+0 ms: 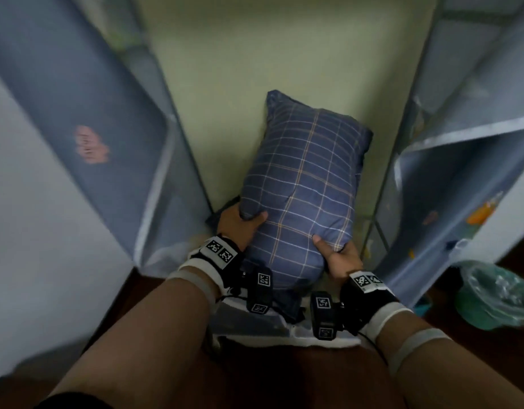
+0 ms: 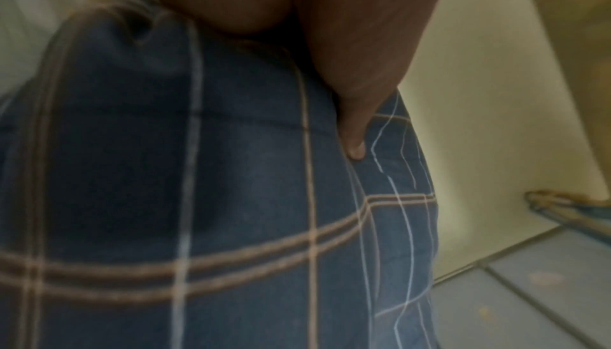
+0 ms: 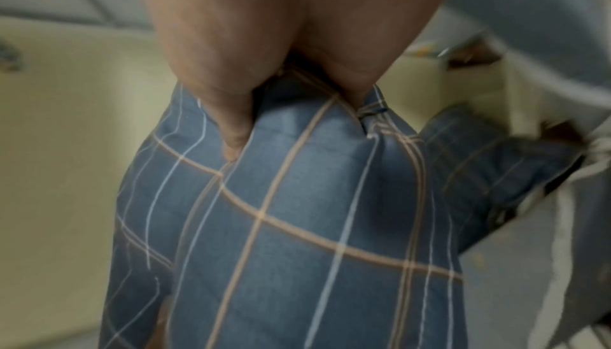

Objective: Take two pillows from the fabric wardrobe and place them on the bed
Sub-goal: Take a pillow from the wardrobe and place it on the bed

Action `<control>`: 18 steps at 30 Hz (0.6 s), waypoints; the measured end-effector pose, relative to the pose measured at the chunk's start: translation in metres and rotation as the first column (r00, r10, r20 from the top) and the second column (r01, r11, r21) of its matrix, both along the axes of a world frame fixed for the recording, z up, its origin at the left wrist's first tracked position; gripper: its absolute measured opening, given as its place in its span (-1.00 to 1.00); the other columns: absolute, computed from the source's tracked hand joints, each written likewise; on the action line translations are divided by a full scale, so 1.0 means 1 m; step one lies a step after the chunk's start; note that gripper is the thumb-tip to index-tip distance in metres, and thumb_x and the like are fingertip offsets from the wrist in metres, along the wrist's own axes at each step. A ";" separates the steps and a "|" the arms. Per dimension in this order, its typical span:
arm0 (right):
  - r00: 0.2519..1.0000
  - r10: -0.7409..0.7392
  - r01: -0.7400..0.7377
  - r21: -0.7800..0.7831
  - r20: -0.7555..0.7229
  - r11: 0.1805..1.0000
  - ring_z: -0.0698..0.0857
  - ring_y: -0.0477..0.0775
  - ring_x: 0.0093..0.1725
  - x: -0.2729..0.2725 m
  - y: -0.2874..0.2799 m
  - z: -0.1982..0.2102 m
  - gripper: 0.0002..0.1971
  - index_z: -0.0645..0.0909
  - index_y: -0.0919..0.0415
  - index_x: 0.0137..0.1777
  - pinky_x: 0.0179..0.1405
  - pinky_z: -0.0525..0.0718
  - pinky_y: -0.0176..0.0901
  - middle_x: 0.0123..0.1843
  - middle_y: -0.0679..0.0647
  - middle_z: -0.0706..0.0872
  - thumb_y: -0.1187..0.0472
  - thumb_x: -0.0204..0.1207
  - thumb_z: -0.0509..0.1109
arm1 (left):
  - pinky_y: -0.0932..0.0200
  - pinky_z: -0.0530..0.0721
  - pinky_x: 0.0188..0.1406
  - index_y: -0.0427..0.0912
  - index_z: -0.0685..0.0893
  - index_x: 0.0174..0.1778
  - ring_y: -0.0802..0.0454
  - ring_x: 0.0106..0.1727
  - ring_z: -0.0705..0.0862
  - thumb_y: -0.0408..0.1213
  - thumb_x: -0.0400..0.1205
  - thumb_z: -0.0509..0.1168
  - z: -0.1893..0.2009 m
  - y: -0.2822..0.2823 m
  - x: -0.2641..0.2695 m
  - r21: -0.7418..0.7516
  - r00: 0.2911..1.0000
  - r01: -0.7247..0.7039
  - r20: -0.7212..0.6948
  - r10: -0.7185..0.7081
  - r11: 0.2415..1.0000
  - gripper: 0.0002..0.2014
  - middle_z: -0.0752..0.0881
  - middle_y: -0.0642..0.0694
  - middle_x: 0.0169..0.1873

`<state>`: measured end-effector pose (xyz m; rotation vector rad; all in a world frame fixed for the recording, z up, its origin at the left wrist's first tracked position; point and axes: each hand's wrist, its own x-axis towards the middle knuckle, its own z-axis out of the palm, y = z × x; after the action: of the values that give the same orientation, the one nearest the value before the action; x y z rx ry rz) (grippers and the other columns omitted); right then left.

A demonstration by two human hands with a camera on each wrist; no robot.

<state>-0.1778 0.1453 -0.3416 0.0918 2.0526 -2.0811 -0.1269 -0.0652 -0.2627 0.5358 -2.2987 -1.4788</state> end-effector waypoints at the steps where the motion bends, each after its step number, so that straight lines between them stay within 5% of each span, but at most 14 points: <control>1: 0.999 0.035 -0.035 -0.016 -0.022 0.999 0.82 0.21 0.22 0.007 -0.007 0.013 -0.42 0.67 0.18 0.39 0.38 0.71 0.27 0.27 0.18 0.84 0.01 0.39 0.66 | 0.30 0.53 0.00 -0.29 0.70 0.33 0.05 0.16 0.67 -0.22 0.58 0.51 0.013 -0.005 0.016 -0.030 0.999 -0.038 -0.025 0.037 0.999 -0.58 0.72 -0.07 0.10; 3: 0.995 0.083 -0.088 -0.103 -0.048 0.991 0.86 0.22 0.12 0.024 -0.025 0.034 -0.49 0.64 0.18 0.40 0.17 0.83 0.23 0.23 0.22 0.86 0.13 0.46 0.63 | 0.25 0.58 0.04 -0.26 0.70 0.33 0.01 0.17 0.72 -0.16 0.57 0.52 0.037 -0.015 0.049 -0.058 0.990 -0.109 -0.098 0.103 0.992 -0.56 0.75 -0.06 0.12; 6: 0.976 0.154 -0.183 -0.200 -0.156 0.963 0.83 0.19 0.12 0.060 -0.052 0.066 -0.45 0.53 0.19 0.52 -0.09 0.89 -0.10 0.26 0.19 0.82 0.26 0.54 0.57 | 0.27 0.61 0.01 -0.25 0.72 0.29 0.00 0.13 0.75 -0.15 0.55 0.54 0.066 -0.028 0.103 -0.080 0.959 -0.230 -0.187 0.212 0.970 -0.57 0.79 -0.09 0.11; 10: 0.940 0.249 -0.310 -0.276 -0.235 0.910 0.76 0.25 0.33 0.119 -0.082 0.092 -0.34 0.49 0.07 0.57 0.35 0.71 0.33 0.42 0.14 0.75 0.17 0.48 0.62 | 0.50 0.53 -0.08 -0.21 0.75 0.24 0.10 0.08 0.69 -0.19 0.57 0.52 0.092 -0.037 0.192 -0.149 0.904 -0.367 -0.291 0.314 0.918 -0.66 0.78 -0.03 0.11; 13: 0.880 0.400 -0.461 -0.251 -0.256 0.851 0.71 0.21 0.37 0.176 -0.099 0.104 -0.39 0.49 0.09 0.52 0.40 0.65 0.23 0.47 0.09 0.69 0.12 0.50 0.61 | 0.30 0.61 -0.06 -0.10 0.76 0.04 0.12 -0.10 0.74 -0.21 0.55 0.53 0.095 -0.040 0.270 -0.074 0.845 -0.474 -0.319 0.430 0.877 -0.82 0.81 0.00 -0.04; 18: 0.754 0.589 -0.647 -0.179 -0.290 0.741 0.66 0.17 0.48 0.288 -0.122 0.093 -0.17 0.46 -0.08 0.60 0.48 0.61 0.33 0.57 0.00 0.64 -0.16 0.34 0.68 | 0.44 0.68 -0.18 -0.26 0.79 0.07 0.34 -0.18 0.76 -0.28 0.55 0.54 0.086 -0.030 0.414 0.011 0.713 -0.653 -0.331 0.619 0.758 -0.78 0.84 -0.02 -0.06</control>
<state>0.1097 0.0232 -0.2489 -0.7961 1.5475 -1.9374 0.2869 -0.0951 -0.1762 0.8815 -1.6688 -0.9955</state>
